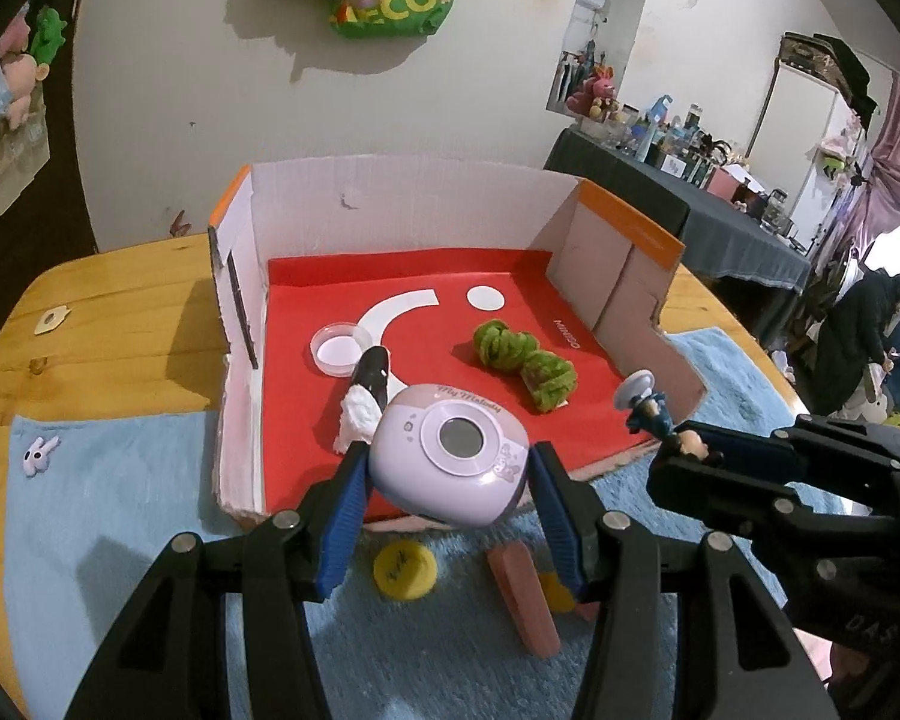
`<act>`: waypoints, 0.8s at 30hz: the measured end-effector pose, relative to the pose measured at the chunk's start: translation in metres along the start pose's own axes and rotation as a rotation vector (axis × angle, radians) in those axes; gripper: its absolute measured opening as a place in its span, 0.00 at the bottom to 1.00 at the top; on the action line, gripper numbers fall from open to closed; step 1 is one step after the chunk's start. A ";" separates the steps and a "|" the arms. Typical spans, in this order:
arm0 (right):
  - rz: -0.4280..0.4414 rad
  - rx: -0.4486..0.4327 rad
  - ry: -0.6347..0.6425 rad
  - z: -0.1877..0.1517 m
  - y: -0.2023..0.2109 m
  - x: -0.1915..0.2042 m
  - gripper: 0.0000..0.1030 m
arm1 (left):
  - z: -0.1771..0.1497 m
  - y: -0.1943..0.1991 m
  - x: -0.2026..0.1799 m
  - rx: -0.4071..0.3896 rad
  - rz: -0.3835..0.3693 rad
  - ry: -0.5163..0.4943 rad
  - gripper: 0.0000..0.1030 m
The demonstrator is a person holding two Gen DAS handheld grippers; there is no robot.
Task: Organize objects
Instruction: 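Carry the boy figure and pink gadget into the red-lined box with both tools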
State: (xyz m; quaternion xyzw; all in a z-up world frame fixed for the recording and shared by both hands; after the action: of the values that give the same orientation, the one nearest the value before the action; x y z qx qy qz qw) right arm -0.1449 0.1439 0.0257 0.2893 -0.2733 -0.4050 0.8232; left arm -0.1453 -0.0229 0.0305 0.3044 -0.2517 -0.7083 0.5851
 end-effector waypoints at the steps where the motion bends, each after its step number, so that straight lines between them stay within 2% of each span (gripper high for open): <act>1: 0.001 0.002 -0.001 0.001 -0.001 -0.001 0.21 | 0.001 -0.002 0.001 0.003 0.000 0.001 0.54; 24: 0.024 0.114 -0.050 0.022 -0.047 -0.028 0.21 | 0.009 -0.049 0.008 0.160 -0.039 -0.016 0.54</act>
State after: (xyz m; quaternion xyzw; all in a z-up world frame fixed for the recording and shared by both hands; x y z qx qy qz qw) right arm -0.1985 0.1381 0.0018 0.3223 -0.3198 -0.3861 0.8029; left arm -0.1865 -0.0211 0.0008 0.3491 -0.3061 -0.6997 0.5430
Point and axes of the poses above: each gripper's, at about its wrist camera, not at the fingertips, and y roughly against the way its jaws point, x to its left, z to its top, the point moved 2 cm from there along -y, roughly the way its jaws point, and after that the axes turned 3 degrees about z, right-handed, at the moved point
